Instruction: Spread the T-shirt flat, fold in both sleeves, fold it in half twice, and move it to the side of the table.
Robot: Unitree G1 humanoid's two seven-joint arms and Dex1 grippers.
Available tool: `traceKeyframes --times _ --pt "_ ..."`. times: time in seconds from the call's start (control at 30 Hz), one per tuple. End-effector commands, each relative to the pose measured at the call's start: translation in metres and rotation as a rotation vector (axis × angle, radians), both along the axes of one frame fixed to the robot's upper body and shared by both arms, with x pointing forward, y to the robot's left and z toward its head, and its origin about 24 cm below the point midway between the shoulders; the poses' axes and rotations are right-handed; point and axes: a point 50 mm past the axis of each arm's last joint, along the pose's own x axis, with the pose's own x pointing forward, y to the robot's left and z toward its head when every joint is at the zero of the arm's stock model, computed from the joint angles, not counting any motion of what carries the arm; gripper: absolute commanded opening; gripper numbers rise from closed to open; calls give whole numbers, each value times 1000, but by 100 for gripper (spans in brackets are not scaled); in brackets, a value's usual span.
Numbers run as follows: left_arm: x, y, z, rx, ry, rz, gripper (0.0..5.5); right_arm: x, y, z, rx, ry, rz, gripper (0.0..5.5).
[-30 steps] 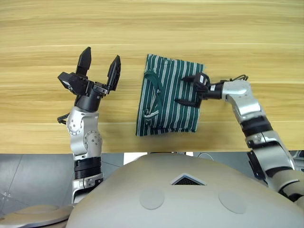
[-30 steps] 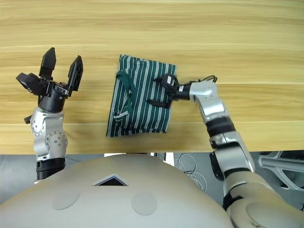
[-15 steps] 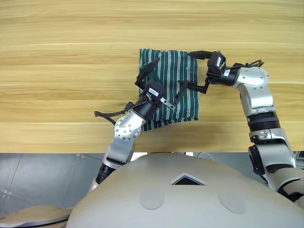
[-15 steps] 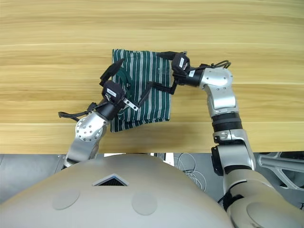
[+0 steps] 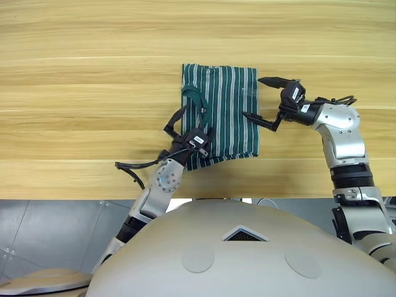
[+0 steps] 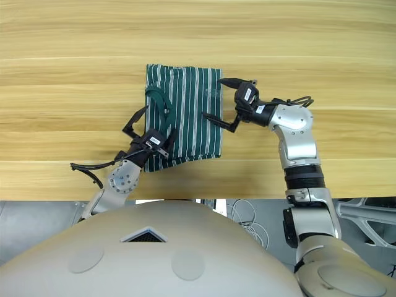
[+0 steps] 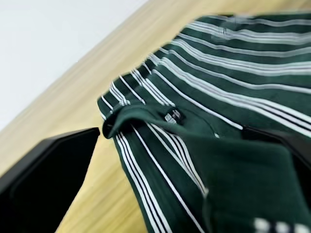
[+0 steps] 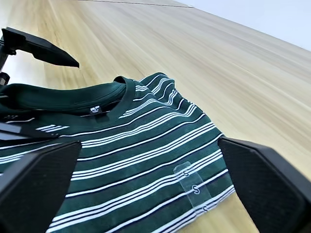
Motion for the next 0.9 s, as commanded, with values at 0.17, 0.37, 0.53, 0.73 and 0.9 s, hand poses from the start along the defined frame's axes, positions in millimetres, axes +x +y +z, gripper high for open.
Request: traceKeyframes --times 0.17,0.37,0.53,0.73,0.9 --pt "-20 39 11 -74 -6 171 538 -20 -28 -5 -102 -65 62 522" --pt "-35 61 22 -184 19 292 538 -40 -42 -15 -209 -144 146 522" --pt "-38 82 11 -201 78 380 538 -56 -23 -13 -228 -282 292 522" --pt "-26 108 39 -200 -60 129 538 -65 -7 -15 -330 -396 425 522" --pt "-11 196 57 155 -78 -131 538 -61 12 -29 -402 -409 496 522"
